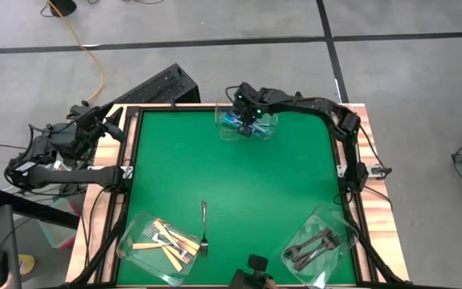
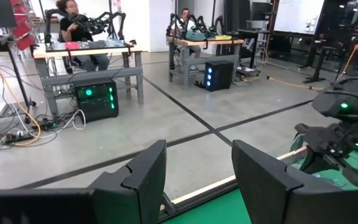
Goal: Sort silverware by color (type)
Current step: Put the blue fork into the top transparent bin
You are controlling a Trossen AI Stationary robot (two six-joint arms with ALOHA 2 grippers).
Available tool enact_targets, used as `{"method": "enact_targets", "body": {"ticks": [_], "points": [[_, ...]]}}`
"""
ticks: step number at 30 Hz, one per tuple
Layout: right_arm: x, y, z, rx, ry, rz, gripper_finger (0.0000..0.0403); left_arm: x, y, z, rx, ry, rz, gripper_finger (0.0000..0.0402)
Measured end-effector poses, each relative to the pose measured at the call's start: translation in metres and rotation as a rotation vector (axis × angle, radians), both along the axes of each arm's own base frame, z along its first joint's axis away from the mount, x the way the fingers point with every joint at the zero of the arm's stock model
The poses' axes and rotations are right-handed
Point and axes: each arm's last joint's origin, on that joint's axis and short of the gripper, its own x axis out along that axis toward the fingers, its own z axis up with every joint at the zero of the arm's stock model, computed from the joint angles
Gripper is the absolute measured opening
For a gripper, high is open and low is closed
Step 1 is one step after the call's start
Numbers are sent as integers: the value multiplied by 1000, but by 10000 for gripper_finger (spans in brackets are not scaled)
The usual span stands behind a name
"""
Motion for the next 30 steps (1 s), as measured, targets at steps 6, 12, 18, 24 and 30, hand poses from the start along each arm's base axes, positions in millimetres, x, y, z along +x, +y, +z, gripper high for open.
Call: {"method": "enact_targets", "body": {"ticks": [6,12,18,24,30], "points": [[15,-9,-6,31,62,11,7,0,0,0,0,1,0,167],[24,-8,-25,85,152,24,7,0,0,0,1,4,0,167],[25,-7,-31,100,177,26,7,0,0,0,1,5,-1,167],[23,-10,-32,106,183,18,7,0,0,0,1,7,-1,167],[22,-12,-32,106,179,13,15,0,0,-1,1,12,-1,167]]}}
